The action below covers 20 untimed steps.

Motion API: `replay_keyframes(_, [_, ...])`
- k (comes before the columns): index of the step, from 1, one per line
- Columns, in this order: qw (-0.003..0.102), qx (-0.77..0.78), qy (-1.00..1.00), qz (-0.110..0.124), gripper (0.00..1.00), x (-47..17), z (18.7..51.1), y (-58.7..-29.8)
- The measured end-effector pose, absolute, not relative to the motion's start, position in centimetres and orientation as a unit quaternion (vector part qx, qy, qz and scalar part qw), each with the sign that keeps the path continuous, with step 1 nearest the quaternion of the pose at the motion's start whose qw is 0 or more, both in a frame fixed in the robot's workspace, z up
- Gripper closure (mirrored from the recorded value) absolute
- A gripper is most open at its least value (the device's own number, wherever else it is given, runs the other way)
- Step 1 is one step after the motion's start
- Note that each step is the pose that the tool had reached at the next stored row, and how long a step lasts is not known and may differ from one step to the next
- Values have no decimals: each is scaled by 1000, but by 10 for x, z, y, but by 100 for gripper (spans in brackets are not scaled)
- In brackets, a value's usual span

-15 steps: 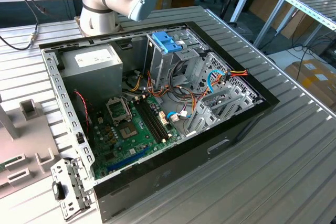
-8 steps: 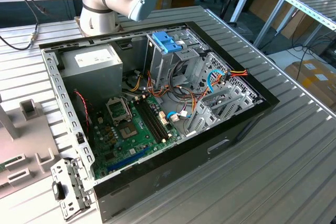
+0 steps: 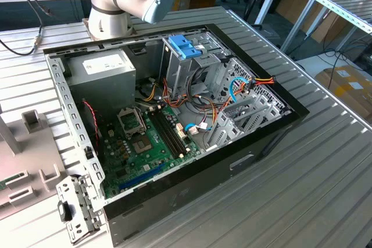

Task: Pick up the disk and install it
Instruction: 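Pick up the disk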

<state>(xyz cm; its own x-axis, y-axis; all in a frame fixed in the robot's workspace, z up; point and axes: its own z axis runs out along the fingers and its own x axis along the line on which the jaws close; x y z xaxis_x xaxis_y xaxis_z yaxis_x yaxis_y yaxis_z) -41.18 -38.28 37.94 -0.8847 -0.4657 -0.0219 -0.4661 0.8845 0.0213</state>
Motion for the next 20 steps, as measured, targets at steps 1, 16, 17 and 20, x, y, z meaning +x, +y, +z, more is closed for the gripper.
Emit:
replay_keyframes(1, [8, -244, 970, 13, 89, -412, 379, -383])
replay_keyframes(16, [7, -320, 947, 14, 89, -412, 379, -383])
replay_keyframes(17, [7, -326, 945, 14, 89, -412, 379, -383])
replay_keyframes(20, [7, -336, 942, 14, 89, -412, 379, -383])
